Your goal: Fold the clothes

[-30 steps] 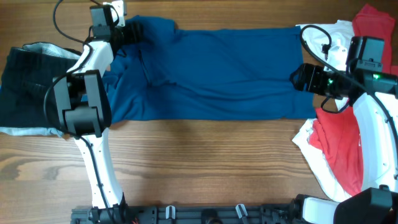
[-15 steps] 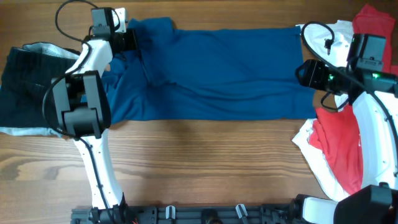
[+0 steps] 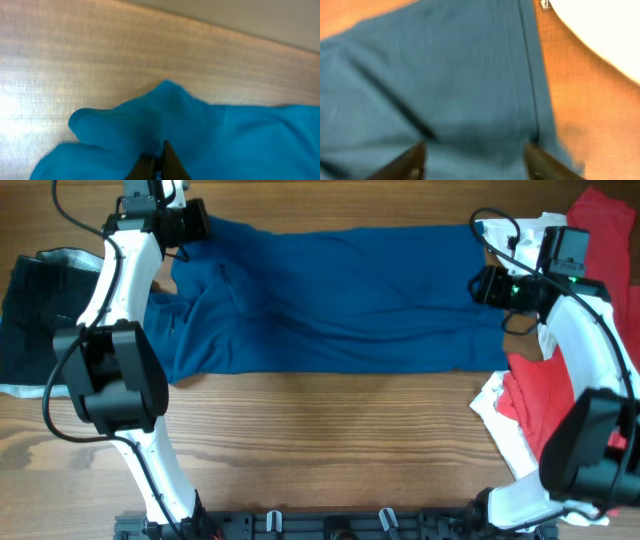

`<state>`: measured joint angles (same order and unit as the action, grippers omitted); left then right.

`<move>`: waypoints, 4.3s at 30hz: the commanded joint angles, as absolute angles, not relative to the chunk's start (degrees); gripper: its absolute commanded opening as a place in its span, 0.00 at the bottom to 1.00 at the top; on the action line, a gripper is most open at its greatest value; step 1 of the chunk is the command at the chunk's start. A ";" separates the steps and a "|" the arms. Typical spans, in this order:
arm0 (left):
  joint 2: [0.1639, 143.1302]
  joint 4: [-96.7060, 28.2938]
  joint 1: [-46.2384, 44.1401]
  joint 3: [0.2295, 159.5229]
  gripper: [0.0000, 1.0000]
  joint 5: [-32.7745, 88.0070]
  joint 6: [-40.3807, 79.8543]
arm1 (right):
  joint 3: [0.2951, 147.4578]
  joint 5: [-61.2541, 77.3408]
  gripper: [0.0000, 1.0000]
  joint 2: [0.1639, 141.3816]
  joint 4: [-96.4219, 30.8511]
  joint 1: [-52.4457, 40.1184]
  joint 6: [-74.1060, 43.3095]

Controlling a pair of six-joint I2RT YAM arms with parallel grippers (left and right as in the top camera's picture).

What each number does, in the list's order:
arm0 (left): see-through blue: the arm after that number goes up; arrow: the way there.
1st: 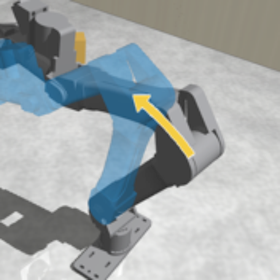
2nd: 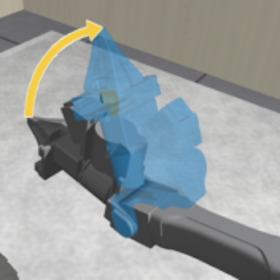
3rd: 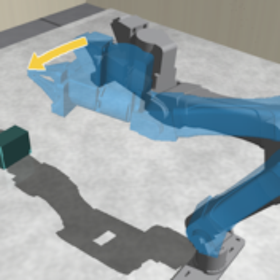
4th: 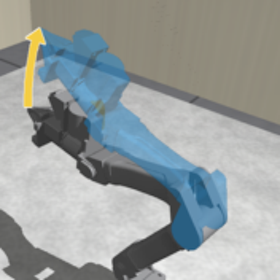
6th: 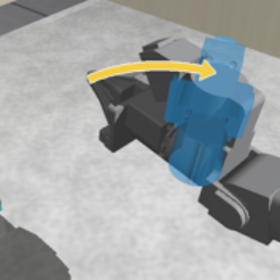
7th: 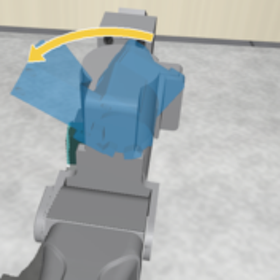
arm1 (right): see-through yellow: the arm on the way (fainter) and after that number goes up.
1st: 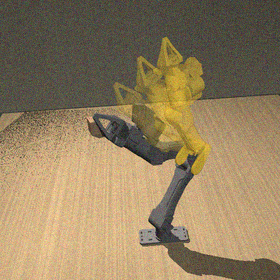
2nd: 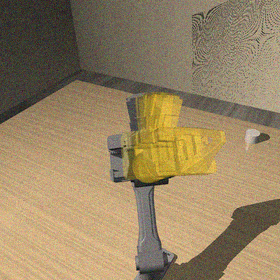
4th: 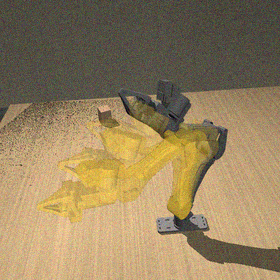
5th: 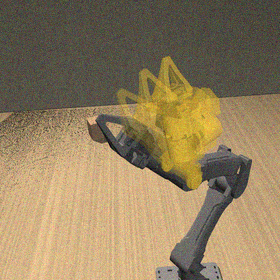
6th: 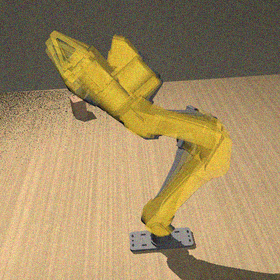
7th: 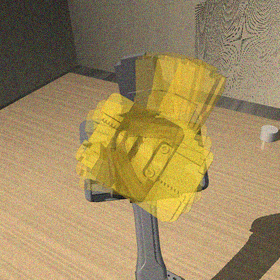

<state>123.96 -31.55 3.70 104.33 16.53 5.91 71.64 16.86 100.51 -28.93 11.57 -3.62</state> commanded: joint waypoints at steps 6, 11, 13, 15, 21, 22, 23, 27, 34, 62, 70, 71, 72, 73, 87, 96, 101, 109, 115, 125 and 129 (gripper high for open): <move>123.76 -40.62 3.73 104.81 0.04 15.07 6.87 | 72.60 16.78 0.69 113.34 -4.73 11.81 -5.15; 123.81 -40.77 3.60 103.00 0.04 15.09 6.87 | 72.69 17.19 0.61 123.15 9.39 11.81 -10.24; 124.38 -40.77 3.60 102.96 0.04 15.09 6.87 | 73.14 17.19 0.59 126.04 14.41 11.81 -13.02; 124.84 -40.84 3.60 102.96 0.04 15.09 6.87 | 74.41 17.28 0.59 127.96 16.60 11.79 -14.79; 125.80 -40.47 3.60 102.96 0.04 15.09 6.87 | 81.43 18.76 0.58 132.62 15.99 11.42 -13.87; 125.80 -40.05 3.60 102.96 0.04 15.09 6.87 | 82.56 19.11 0.59 132.84 15.16 11.31 -13.39; 125.80 -39.64 3.60 102.96 0.04 15.07 6.87 | 83.94 19.11 0.59 133.49 13.98 11.20 -12.47; 125.80 -39.05 3.60 102.96 0.04 15.09 6.87 | 89.30 18.92 0.57 135.57 9.34 10.72 -10.52; 125.80 -39.07 3.60 102.96 0.04 15.09 6.87 | 89.32 18.87 0.32 136.46 8.29 10.13 -10.59; 125.80 -39.05 3.60 102.96 0.04 14.63 6.85 | 89.32 16.67 0.57 139.70 13.74 9.96 -14.55; 125.80 -39.09 3.60 102.96 0.04 13.98 6.87 | 89.32 16.51 0.04 140.38 14.00 10.04 -15.64; 125.80 -39.07 3.60 102.96 0.04 13.98 6.87 | 89.32 16.53 0.04 140.38 13.89 10.04 -15.68; 125.80 -39.05 3.60 102.96 0.04 13.96 6.85 | 89.32 16.53 0.04 140.38 13.41 10.04 -15.68; 125.80 -39.09 3.60 102.96 0.04 13.69 6.85 | 89.32 16.53 0.04 140.35 12.86 10.04 -15.68; 125.80 -39.70 3.64 102.96 0.04 12.34 6.87 | 89.32 16.32 0.04 126.56 -3.38 14.66 -14.68; 122.06 -43.16 3.66 102.98 0.04 12.29 6.90 | 89.32 16.32 0.04 117.60 -17.93 14.66 -11.92; 117.25 -51.77 4.95 102.98 0.04 12.21 7.64 | 89.32 16.23 0.04 111.61 -29.21 14.66 -8.69; 112.99 -63.33 10.90 102.98 0.04 13.47 9.69 | 89.32 13.28 0.04 107.44 -46.94 14.66 -7.64; 112.79 -70.96 11.62 102.96 0.04 13.45 9.67 | 89.32 7.18 0.04 107.44 -53.23 14.66 -10.61; 112.79 -83.05 11.64 102.96 0.04 11.62 9.47 | 89.32 5.61 0.04 107.44 -60.75 14.66 -10.50; 112.79 -83.66 11.62 102.96 0.04 11.64 9.47 | 89.32 5.52 0.04 107.44 -64.34 14.66 -10.57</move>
<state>114.61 -82.96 11.38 103.11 12.84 9.15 89.38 7.16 108.40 -62.89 14.68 -9.85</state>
